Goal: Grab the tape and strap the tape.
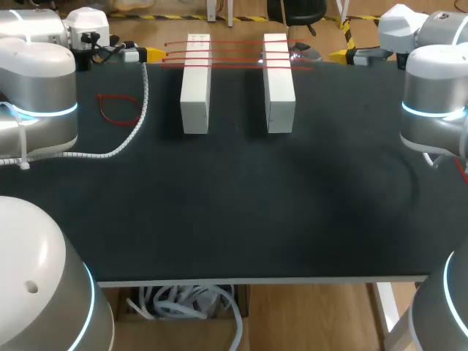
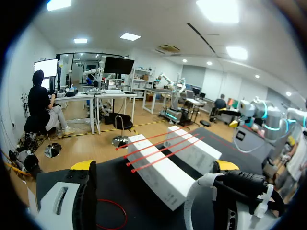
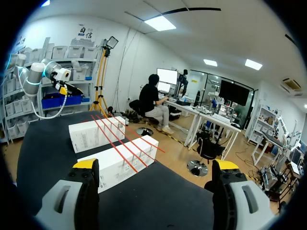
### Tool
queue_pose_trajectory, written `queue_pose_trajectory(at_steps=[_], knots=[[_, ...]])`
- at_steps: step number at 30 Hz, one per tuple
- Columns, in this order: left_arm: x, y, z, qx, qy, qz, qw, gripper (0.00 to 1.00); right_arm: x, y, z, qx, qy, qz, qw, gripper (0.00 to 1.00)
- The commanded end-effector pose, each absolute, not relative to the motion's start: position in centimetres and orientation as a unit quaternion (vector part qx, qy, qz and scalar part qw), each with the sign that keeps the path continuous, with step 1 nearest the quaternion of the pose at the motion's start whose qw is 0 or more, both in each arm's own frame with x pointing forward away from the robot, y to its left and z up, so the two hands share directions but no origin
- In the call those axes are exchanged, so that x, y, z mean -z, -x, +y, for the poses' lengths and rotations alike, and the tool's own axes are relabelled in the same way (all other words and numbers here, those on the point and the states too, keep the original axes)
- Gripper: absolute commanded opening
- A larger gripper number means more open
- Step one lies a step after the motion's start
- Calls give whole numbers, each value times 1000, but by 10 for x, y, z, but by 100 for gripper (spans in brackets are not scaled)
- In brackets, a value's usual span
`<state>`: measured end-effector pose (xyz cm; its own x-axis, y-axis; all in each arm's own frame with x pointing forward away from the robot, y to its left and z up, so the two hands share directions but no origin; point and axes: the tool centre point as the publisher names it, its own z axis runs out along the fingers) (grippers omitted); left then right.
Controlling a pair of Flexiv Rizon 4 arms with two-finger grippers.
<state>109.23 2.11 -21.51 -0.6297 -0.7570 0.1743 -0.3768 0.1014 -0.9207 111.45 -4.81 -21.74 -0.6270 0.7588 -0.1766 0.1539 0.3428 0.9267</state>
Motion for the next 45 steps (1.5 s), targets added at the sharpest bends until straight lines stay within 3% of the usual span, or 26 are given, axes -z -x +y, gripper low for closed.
queue_pose_trajectory(at_steps=[1,15,20,26,27,29,30,31,32,33,35,36,38,42,43,44,45], knots=[[217,-1092,21,545,392,719,178,100,217,-1114,-49,-488,-300,759,308,100],[217,-1092,21,545,392,719,178,100,217,-1114,-49,-488,-300,759,308,100],[225,-1100,34,547,333,742,198,100,217,-1114,-49,-488,-300,759,308,100],[231,-1103,46,583,273,753,137,100,217,-1114,-49,-488,-300,759,308,100],[230,-1103,47,585,263,757,121,87,217,-1114,-49,-488,-300,759,308,100],[230,-1102,46,587,248,761,123,51,217,-1114,-49,-488,-300,759,308,100],[230,-1101,45,589,242,762,120,47,217,-1114,-49,-488,-300,759,308,100],[229,-1100,43,588,237,763,122,48,217,-1114,-49,-488,-300,759,308,100],[229,-1099,42,587,236,764,126,58,217,-1114,-49,-488,-300,759,308,100],[228,-1098,40,590,229,765,122,60,217,-1114,-49,-488,-300,759,308,100],[227,-1095,36,596,217,763,126,41,217,-1114,-49,-488,-300,759,308,100],[226,-1094,34,598,216,762,126,40,217,-1114,-49,-488,-300,759,308,100],[226,-1093,31,603,209,760,124,46,217,-1114,-49,-488,-300,759,308,100],[227,-1090,23,603,200,762,125,49,217,-1114,-49,-488,-300,759,308,100],[227,-1090,21,607,196,761,121,67,217,-1114,-49,-488,-300,759,308,100],[227,-1090,20,609,192,760,120,56,217,-1114,-49,-488,-300,759,308,100],[228,-1089,19,610,189,760,121,34,217,-1114,-49,-488,-300,759,308,100]])
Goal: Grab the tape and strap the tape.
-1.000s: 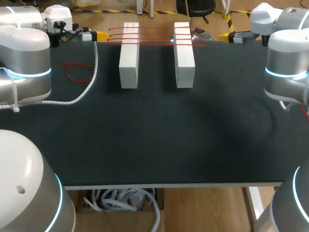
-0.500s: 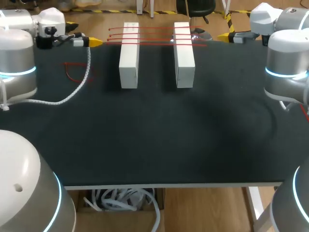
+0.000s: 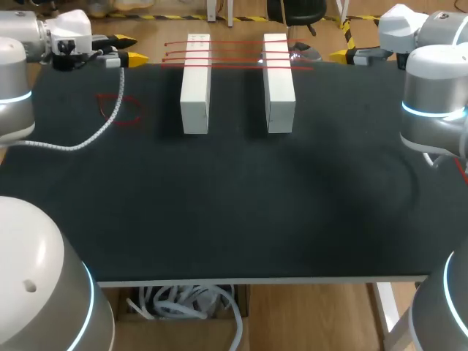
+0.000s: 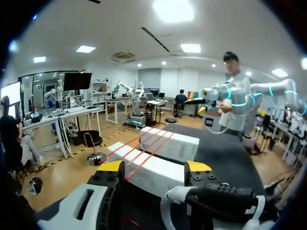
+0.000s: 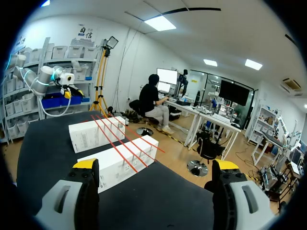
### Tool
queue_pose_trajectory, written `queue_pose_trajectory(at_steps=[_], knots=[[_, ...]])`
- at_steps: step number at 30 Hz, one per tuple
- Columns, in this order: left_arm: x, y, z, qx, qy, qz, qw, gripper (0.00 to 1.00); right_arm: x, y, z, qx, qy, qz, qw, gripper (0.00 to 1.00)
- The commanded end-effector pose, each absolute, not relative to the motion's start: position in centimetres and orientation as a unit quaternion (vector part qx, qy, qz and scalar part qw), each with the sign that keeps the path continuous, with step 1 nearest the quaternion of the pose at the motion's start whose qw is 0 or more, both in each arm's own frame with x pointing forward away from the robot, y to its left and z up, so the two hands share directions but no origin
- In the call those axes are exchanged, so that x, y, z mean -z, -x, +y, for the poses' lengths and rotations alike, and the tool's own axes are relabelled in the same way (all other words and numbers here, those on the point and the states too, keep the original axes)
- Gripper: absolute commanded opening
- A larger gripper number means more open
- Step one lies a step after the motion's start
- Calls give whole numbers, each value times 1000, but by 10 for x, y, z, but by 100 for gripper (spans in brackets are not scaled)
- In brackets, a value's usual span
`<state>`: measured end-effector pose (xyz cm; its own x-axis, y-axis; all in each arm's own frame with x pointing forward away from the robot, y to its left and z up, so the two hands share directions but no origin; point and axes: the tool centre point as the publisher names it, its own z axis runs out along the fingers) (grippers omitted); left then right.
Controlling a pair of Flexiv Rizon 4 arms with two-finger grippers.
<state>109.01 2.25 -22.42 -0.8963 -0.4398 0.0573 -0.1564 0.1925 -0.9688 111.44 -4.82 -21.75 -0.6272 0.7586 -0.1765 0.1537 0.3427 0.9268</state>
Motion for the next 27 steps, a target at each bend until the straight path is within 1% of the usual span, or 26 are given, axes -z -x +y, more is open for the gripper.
queue_pose_trajectory(at_steps=[1,2,3,4,5,7,8,9,10,12,13,14,15,22,24,26,27], knots=[[229,-1090,16,608,190,761,122,33,217,-1114,-49,-488,-300,759,308,100],[229,-1090,16,612,188,759,117,37,217,-1114,-49,-488,-300,759,308,100],[229,-1089,14,619,176,757,112,19,217,-1114,-49,-488,-300,759,308,100],[230,-1089,12,618,175,759,112,15,217,-1114,-49,-488,-300,759,308,100],[231,-1090,10,618,174,759,111,13,217,-1114,-49,-488,-300,759,308,100],[233,-1090,6,622,165,758,110,16,217,-1114,-49,-488,-300,759,308,100],[233,-1090,5,622,163,758,108,22,217,-1114,-49,-488,-300,759,308,100],[233,-1090,3,623,162,758,105,30,217,-1114,-49,-488,-300,759,308,100],[234,-1091,1,626,154,758,103,34,217,-1114,-49,-488,-300,759,308,100],[234,-1091,-2,627,149,758,98,30,217,-1114,-49,-488,-300,759,308,100],[235,-1092,-4,628,142,759,97,31,217,-1114,-49,-488,-300,759,308,100],[236,-1092,-5,628,140,759,96,27,217,-1114,-49,-488,-300,759,308,100],[236,-1092,-6,629,139,759,91,27,217,-1114,-49,-488,-300,759,308,100],[242,-1099,-13,632,123,761,82,31,217,-1114,-49,-488,-300,759,308,100],[244,-1101,-14,634,122,760,78,20,217,-1114,-49,-488,-300,759,308,100],[246,-1103,-15,635,117,760,76,23,217,-1114,-49,-488,-300,759,308,100],[247,-1104,-15,635,116,760,76,21,217,-1114,-49,-488,-300,759,308,100]])
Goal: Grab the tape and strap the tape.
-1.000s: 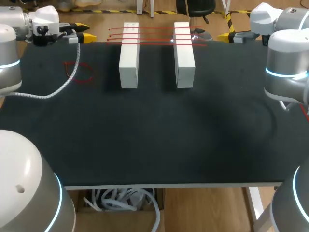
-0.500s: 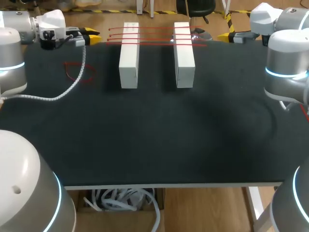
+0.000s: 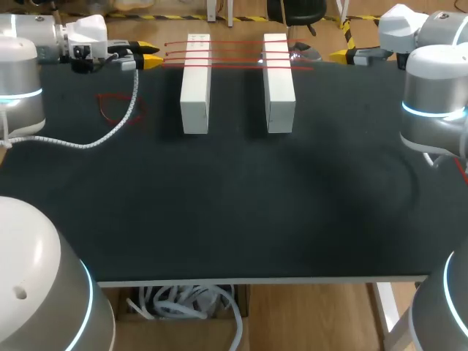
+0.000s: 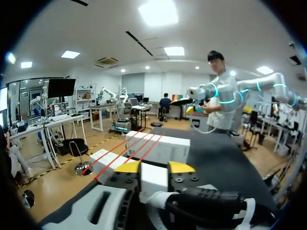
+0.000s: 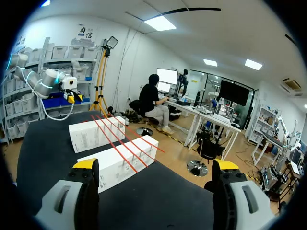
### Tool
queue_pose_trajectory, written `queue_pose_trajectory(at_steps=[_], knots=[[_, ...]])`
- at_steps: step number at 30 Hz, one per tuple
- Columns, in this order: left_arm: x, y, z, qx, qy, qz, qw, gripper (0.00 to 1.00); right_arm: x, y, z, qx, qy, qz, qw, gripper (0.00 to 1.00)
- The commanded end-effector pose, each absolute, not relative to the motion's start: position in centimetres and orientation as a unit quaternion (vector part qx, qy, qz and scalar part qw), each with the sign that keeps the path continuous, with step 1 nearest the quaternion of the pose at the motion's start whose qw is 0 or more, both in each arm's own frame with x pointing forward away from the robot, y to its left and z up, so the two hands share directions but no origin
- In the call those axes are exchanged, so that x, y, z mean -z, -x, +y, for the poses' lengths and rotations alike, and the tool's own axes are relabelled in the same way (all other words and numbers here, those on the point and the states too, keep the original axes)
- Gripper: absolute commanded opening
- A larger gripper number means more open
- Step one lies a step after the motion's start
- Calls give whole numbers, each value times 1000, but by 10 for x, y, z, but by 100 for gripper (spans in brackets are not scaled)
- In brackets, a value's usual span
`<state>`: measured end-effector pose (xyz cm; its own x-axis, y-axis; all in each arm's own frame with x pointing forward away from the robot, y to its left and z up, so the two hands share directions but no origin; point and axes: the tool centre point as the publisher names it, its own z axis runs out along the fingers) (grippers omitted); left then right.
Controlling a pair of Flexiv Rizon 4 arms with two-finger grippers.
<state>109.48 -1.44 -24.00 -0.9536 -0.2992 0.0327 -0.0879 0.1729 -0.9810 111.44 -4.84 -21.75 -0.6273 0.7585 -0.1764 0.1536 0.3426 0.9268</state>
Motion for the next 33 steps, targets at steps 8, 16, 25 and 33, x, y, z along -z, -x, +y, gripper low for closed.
queue_pose_trajectory(at_steps=[8,16,25,33], knots=[[260,-1114,-14,633,109,764,68,21,217,-1114,-49,-488,-300,759,308,100],[272,-1125,-15,631,110,766,60,18,217,-1114,-49,-488,-300,759,308,100],[281,-1135,-20,634,104,765,46,26,217,-1114,-49,-488,-300,759,308,100],[286,-1146,-22,635,100,765,49,27,217,-1114,-49,-488,-300,759,308,100]])
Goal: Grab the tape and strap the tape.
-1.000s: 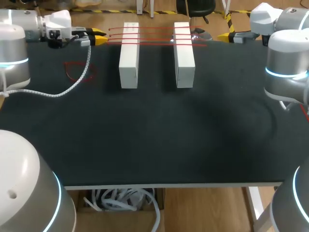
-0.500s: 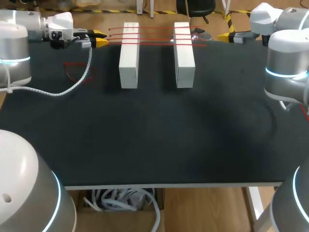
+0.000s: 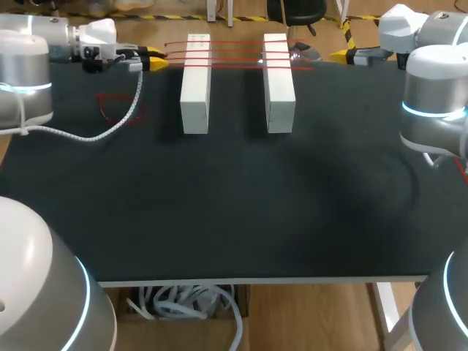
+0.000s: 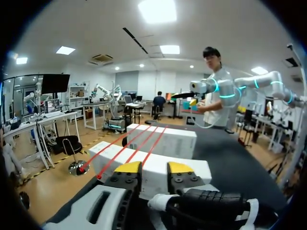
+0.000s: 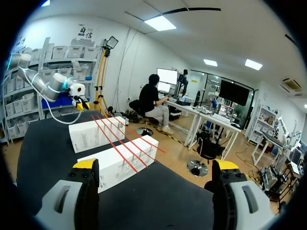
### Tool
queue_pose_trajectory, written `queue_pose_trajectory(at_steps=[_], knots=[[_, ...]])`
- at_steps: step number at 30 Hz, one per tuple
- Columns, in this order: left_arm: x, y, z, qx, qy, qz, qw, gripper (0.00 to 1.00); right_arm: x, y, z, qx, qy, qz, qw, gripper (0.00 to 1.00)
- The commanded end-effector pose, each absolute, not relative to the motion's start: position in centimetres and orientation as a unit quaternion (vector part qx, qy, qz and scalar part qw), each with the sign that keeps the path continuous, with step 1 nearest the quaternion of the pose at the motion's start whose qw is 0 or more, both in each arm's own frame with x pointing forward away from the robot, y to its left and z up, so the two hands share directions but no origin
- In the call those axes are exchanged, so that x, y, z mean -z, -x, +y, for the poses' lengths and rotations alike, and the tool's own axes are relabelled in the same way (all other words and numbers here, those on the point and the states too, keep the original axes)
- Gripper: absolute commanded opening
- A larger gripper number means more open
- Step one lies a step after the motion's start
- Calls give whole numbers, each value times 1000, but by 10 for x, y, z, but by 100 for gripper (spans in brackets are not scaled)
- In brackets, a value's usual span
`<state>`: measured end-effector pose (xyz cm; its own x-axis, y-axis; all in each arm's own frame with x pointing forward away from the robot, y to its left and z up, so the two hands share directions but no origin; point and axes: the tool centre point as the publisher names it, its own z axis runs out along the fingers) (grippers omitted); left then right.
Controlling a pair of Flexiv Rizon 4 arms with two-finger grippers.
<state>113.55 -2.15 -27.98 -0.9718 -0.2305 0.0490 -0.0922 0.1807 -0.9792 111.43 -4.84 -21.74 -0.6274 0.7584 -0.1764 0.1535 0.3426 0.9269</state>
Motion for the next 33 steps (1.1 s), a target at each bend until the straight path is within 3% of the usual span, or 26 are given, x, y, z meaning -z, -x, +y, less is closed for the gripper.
queue_pose_trajectory(at_steps=[1,7,20,33], knots=[[286,-1147,-22,635,100,764,48,27,217,-1114,-49,-488,-300,759,308,100],[290,-1153,-23,637,103,763,46,23,217,-1114,-49,-488,-300,759,308,100],[296,-1166,-21,643,100,756,68,27,217,-1114,-49,-488,-300,759,308,100],[305,-1167,-18,644,90,756,74,24,217,-1114,-49,-488,-300,759,308,100]])
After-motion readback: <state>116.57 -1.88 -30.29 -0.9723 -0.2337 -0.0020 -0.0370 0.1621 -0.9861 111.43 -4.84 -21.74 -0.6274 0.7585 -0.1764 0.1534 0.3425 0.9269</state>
